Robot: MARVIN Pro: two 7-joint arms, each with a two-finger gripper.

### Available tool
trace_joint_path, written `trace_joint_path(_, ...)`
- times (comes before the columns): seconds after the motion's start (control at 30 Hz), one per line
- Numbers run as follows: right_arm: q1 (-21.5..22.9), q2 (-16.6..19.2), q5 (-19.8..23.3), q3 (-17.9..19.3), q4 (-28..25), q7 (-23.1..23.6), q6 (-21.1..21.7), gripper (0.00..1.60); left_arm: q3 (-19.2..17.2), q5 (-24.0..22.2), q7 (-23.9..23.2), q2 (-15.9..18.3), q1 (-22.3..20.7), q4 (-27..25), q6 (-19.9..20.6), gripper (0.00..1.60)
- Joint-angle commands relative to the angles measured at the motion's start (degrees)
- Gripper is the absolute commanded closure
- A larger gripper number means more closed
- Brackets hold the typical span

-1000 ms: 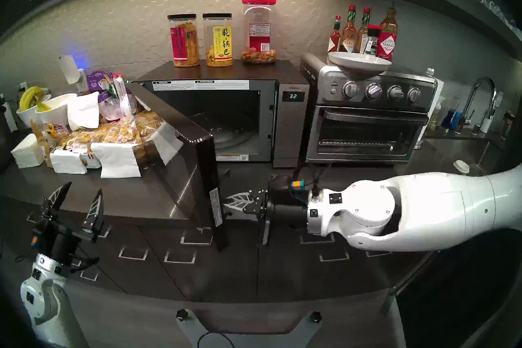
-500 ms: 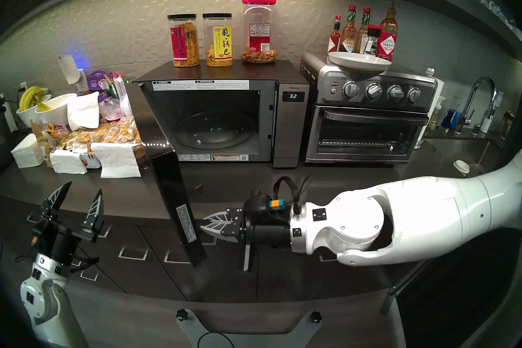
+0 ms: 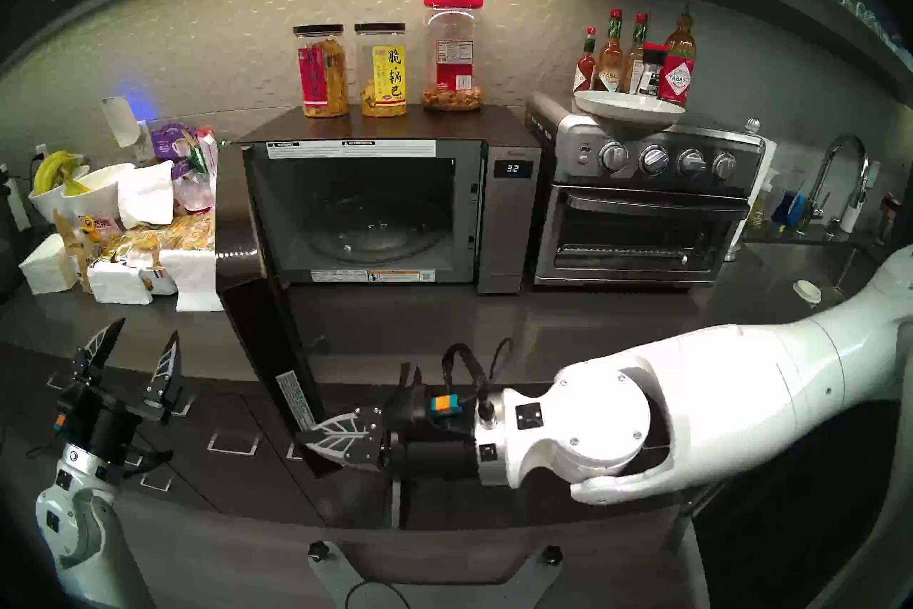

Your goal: Open the microwave, put the plate inside, and close the door

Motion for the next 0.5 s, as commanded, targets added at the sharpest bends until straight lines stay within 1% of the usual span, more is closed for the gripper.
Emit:
trace_joint_path(0.0, 0.2, -0.5, 0.2, 0.7, -1.2, 0.4, -0.7, 1.60, 0.0, -0.1, 0.0, -0.1, 0.0, -1.0, 0.0, 0.00)
trace_joint_path(0.1, 0.1, -0.6, 0.2, 0.8, -1.3, 0.4, -0.6, 1.60, 0.0, -0.1, 0.0, -0.1, 0.0, -1.0, 0.0, 0.00)
trace_joint_path(0.23, 0.4, 0.2, 0.4, 0.8, -0.7, 0.7, -0.7, 1.60, 0.0, -0.1, 0.0, -0.1, 0.0, -1.0, 0.0, 0.00)
trace_joint_path(0.4, 1.4, 2.5, 1.0, 0.5, 0.2, 2.4, -1.1, 1.60, 0.0, -0.1, 0.0, -0.1, 0.0, -0.9, -0.1, 0.00)
trace_joint_path(0.43, 1.8, 3.6, 1.2, 0.4, 0.6, 3.0, -1.2, 1.60, 0.0, -0.1, 0.0, -0.1, 0.0, -0.9, -0.1, 0.00)
trace_joint_path(0.47, 1.8, 3.6, 1.2, 0.4, 0.6, 3.0, -1.2, 1.60, 0.0, -0.1, 0.0, -0.1, 0.0, -0.9, -0.1, 0.00)
